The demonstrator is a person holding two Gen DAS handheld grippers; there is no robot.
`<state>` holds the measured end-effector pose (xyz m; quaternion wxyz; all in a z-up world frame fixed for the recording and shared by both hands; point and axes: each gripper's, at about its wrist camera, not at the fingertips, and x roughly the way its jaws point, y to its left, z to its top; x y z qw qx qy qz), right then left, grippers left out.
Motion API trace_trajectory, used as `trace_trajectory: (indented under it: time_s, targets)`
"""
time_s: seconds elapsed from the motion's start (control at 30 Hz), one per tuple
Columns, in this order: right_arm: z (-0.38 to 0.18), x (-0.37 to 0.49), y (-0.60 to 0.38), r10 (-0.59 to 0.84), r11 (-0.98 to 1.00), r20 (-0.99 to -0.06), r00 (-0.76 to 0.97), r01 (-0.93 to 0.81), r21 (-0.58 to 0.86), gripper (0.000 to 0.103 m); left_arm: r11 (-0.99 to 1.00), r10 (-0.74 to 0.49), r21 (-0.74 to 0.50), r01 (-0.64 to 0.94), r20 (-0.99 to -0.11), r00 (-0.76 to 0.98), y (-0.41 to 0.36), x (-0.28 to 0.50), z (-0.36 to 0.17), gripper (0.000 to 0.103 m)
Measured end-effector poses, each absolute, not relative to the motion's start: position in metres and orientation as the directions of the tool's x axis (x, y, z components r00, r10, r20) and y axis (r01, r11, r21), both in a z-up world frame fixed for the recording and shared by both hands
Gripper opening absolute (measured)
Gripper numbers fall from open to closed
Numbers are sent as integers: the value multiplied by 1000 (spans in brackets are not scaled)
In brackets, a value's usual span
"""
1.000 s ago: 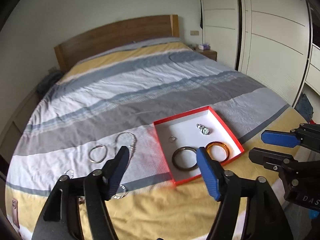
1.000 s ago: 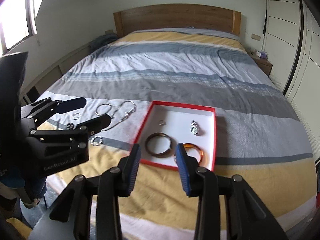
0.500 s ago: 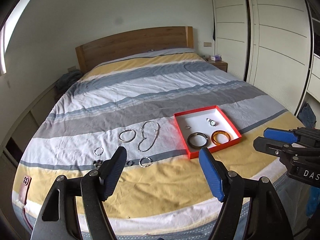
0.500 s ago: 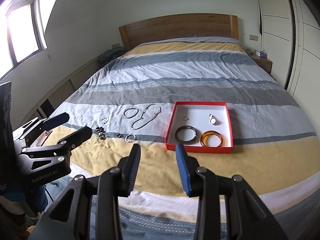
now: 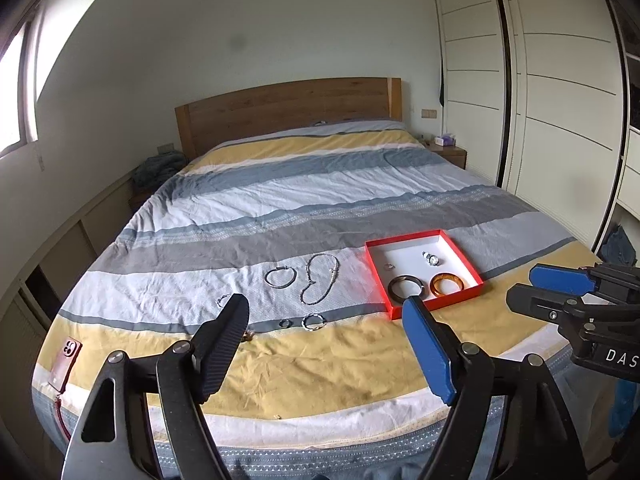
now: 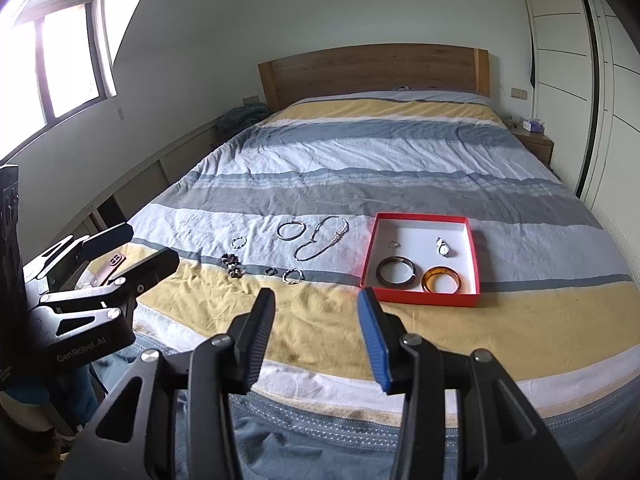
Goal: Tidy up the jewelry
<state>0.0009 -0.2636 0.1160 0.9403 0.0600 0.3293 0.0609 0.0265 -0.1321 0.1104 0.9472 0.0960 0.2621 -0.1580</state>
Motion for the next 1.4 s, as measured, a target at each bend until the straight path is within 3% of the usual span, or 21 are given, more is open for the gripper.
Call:
trace_trajectory:
  time_s: [0.83,1.4]
  targets:
    - [153,-69,-235,173,985,-489,855,-137,109,42,966,-188,101,238,-356,915,-94,-48,146,82]
    - [155,-76,-234,164,986,-422,891,-148,71,45,967,-162,133,219,-343,925,-100,-56,147,82]
